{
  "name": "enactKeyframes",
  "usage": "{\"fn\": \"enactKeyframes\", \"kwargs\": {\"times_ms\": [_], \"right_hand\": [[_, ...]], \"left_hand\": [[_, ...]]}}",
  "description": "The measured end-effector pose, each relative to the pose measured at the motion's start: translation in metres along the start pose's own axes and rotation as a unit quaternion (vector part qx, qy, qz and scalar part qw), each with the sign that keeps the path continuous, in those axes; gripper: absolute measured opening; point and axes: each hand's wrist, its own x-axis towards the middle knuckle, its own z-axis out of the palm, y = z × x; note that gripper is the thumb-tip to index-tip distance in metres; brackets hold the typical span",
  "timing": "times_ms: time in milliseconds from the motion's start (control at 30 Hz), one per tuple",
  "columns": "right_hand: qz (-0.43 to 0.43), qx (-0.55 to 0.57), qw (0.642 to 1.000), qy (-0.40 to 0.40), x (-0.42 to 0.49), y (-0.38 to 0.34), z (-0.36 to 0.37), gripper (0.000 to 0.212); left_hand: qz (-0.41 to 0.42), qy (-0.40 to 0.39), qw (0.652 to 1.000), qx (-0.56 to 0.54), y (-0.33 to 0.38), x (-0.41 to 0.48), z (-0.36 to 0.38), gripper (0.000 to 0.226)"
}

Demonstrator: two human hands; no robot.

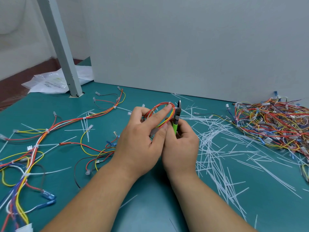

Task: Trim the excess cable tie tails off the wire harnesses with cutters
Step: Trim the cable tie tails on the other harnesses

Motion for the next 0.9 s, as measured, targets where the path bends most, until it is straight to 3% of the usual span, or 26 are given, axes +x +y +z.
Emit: {"fn": "enactKeyframes", "kwargs": {"times_ms": [467, 900], "right_hand": [[0.009, -0.003, 0.999, -0.033, 0.0033, 0.0022, -0.0009, 0.021], [0.011, 0.002, 1.000, -0.022, 0.0036, 0.0060, -0.0002, 0.017]], "left_hand": [[-0.014, 0.024, 0.999, 0.039, -0.0030, 0.0003, 0.0016, 0.047], [-0.014, 0.015, 0.999, 0.031, 0.0000, 0.0003, -0.0006, 0.045]]}}
